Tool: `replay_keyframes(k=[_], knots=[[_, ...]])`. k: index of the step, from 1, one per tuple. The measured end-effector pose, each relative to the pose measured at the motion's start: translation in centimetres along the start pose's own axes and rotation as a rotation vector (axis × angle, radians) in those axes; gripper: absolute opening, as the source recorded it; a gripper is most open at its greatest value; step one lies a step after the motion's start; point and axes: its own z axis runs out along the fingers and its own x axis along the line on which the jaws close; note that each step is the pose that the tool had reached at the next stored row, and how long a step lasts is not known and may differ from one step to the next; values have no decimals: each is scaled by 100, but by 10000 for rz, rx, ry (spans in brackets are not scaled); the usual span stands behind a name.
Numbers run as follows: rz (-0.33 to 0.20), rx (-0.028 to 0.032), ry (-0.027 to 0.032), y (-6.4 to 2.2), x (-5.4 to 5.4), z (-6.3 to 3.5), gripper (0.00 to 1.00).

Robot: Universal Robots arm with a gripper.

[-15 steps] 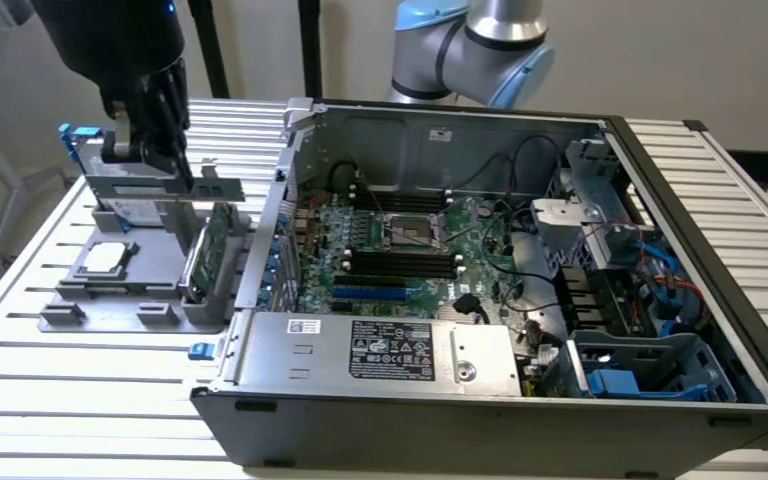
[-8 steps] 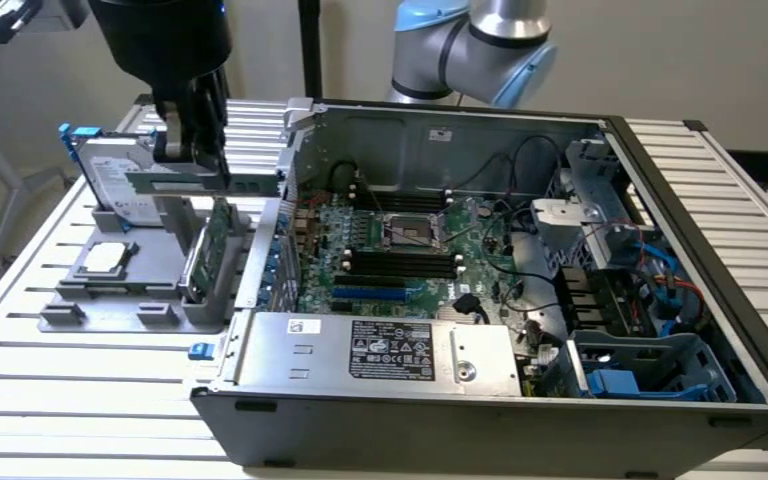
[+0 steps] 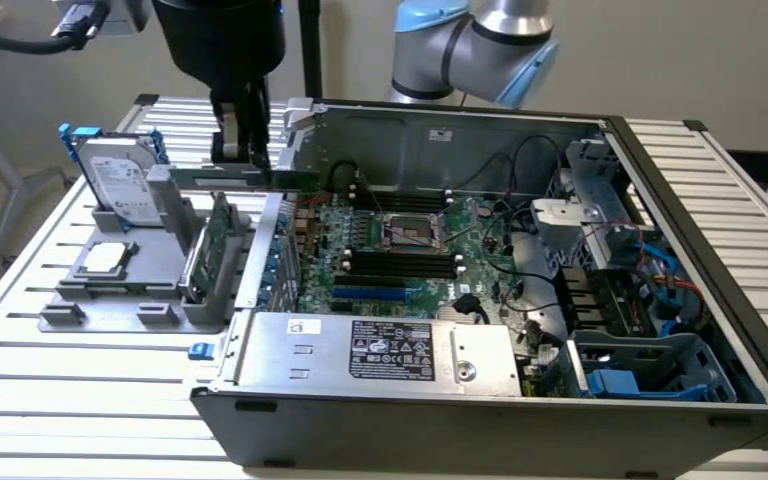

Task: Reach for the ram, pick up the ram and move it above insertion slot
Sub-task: 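Pick up the ram and move it above insertion slot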

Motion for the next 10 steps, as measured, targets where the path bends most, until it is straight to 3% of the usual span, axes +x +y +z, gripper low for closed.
replay_keyframes(k=[6, 10], knots=[[-5, 14, -168, -274, 22, -5, 13], [-6, 16, -213, -455, 37, -9, 13]])
